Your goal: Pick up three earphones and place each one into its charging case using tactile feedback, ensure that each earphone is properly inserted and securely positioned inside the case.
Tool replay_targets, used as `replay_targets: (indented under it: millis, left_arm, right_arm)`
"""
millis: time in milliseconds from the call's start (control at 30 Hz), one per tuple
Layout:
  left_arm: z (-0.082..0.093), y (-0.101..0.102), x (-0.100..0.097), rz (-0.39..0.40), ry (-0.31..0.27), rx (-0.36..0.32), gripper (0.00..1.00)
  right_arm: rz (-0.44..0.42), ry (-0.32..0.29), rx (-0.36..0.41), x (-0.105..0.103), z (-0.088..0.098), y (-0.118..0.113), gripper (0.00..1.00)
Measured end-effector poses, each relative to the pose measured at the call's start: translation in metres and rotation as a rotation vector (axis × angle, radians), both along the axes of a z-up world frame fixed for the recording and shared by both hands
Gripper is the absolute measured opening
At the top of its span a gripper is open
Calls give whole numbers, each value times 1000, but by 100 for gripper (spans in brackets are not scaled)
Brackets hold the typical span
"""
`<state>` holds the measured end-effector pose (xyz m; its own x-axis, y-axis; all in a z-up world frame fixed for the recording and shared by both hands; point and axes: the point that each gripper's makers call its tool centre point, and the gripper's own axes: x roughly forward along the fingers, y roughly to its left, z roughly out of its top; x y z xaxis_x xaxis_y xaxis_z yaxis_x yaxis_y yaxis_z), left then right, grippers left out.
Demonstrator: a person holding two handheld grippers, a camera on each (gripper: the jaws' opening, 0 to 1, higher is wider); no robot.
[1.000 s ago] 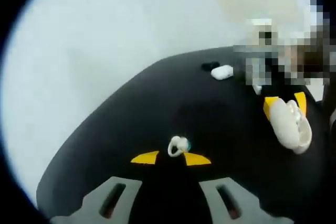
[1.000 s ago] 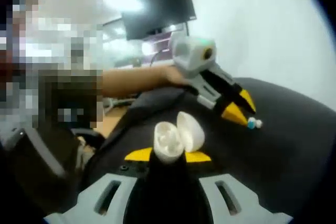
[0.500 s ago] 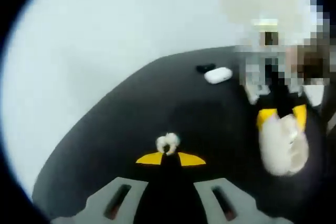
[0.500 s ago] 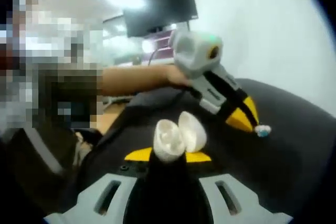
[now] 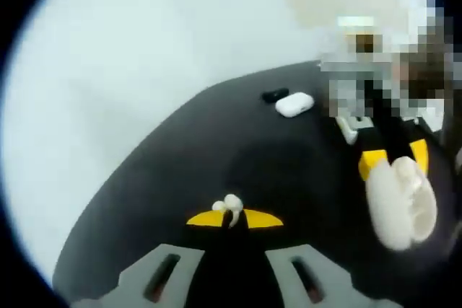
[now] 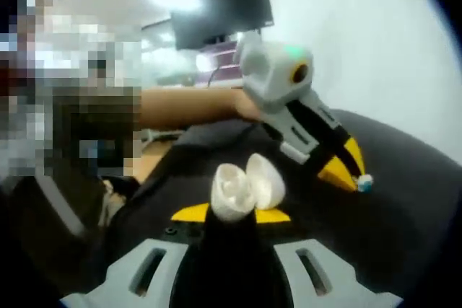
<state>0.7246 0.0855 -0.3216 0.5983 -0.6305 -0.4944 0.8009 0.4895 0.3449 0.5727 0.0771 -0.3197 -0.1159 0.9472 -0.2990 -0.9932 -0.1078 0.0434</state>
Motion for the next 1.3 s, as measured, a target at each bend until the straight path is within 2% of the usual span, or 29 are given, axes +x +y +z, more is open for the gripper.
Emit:
replay_targets:
  millis: [33,167,233,333,400,467,600,700,767,867,900,933,967,1033,1067,1100,1167,1300]
  left_arm:
    - [2,0,1,22,1,-5,3]
    - [7,10,-9,56,78,-21,3]
    - [13,18,-15,67,82,-12,3]
    - [25,38,-29,99,111,2,3]
    - [29,56,-46,139,181,22,3]
    - [28,70,-63,181,256,56,3]
    - [23,91,-87,313,324,102,3]
    - [15,89,-108,374,418,52,3]
    - [7,88,-116,414,449,29,3]
    - [-4,83,-118,438,436,-8,4]
    - [-4,78,-118,421,400,-33,7]
    - [-1,76,-119,387,359,-29,12]
    - [0,78,-120,394,342,-28,16]
    - [7,82,-123,325,262,26,19]
    - [9,89,-123,335,229,60,19]
    - [9,92,-128,280,198,123,17]
    - [7,103,-132,261,155,192,17]
    - [9,103,-131,199,77,225,10]
  right_arm:
    - [1,-1,0,0,0,0,22]
    - [5,-6,3,0,0,0,22]
    - [4,-6,2,0,0,0,22]
    - [4,-7,2,1,0,0,22]
    - [3,-12,2,1,0,0,22]
    - [1,-18,2,1,0,0,22]
    - [-1,-25,2,2,0,1,22]
    - [-4,-31,2,2,0,1,22]
    - [-4,-34,2,2,0,1,22]
    - [-6,-39,2,3,0,1,22]
    - [-6,-41,2,3,0,1,22]
    - [-6,-42,2,3,0,1,22]
    - [-6,-44,2,3,0,0,22]
    - [-7,-46,2,3,0,0,22]
    - [-7,-47,2,4,0,0,22]
    - [-6,-48,2,4,0,0,22]
    - [-5,-46,2,4,0,0,22]
    - [-5,-49,2,3,0,0,22]
